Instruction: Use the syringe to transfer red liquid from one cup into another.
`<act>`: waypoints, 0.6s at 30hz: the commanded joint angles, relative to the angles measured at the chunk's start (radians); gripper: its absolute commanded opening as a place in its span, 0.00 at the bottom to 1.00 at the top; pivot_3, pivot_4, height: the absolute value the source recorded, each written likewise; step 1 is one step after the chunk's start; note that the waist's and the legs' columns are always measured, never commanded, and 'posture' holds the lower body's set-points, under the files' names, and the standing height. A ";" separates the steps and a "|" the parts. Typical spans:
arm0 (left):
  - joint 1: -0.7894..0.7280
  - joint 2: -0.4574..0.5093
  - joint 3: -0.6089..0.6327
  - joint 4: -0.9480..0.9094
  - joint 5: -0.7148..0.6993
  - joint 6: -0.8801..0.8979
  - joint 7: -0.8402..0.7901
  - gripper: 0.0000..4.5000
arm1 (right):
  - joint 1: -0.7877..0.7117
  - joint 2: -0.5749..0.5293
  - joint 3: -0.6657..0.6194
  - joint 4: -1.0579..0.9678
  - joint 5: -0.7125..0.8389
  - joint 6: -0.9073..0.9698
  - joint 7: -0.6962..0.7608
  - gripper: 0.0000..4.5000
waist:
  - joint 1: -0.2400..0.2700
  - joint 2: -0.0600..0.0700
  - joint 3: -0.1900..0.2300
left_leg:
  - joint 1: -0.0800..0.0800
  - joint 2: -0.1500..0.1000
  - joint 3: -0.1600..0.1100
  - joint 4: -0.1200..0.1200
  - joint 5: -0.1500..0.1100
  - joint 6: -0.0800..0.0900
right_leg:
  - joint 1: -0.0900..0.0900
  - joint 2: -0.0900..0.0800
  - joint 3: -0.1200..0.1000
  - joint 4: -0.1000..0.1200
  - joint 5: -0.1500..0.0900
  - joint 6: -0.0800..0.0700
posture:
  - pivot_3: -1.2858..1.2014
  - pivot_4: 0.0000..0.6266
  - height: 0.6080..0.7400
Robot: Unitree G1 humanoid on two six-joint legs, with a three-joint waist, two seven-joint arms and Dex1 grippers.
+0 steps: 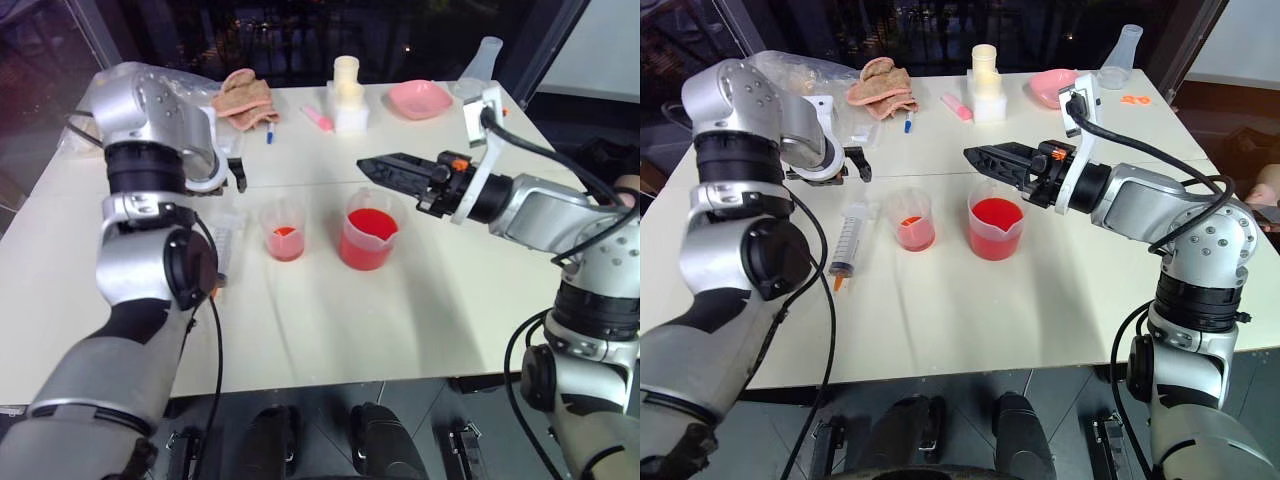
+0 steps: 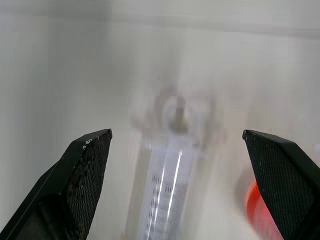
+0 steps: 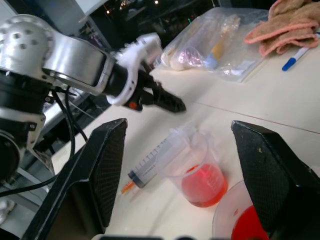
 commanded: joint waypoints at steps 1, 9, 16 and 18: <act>0.052 0.042 -0.062 -0.351 -0.016 0.008 -0.046 0.98 | -0.028 -0.039 0.016 -0.027 -0.030 -0.033 0.091 0.77 | -0.001 0.000 0.000 | 0.000 0.000 0.000 0.000 0.000 0.000 | 0.000 0.000 0.000 0.000 0.000 0.000 | 0.52 0.24 1.00; 0.256 0.197 -0.166 -0.643 0.013 -0.250 -0.259 0.98 | -0.029 -0.062 0.055 -0.018 -0.107 -0.075 0.210 0.77 | 0.002 0.001 -0.001 | 0.004 0.000 0.000 0.000 0.001 -0.001 | 0.003 0.001 0.000 0.000 0.000 0.000 | 0.52 0.24 1.00; 0.428 0.178 -0.108 -0.874 -0.069 -0.196 -0.400 0.98 | -0.025 -0.164 0.115 -0.030 -0.183 -0.081 0.394 0.77 | 0.005 0.000 -0.001 | 0.003 0.000 0.000 0.001 0.002 -0.001 | 0.004 0.001 0.000 -0.002 0.001 -0.002 | 0.52 0.24 1.00; 0.529 0.222 -0.113 -0.962 -0.099 -0.182 -0.466 0.98 | -0.034 -0.228 0.140 -0.024 -0.205 -0.073 0.482 0.77 | 0.000 0.000 -0.001 | 0.003 0.000 0.000 0.001 0.001 -0.001 | 0.004 0.001 0.000 -0.002 0.001 -0.002 | 0.52 0.24 1.00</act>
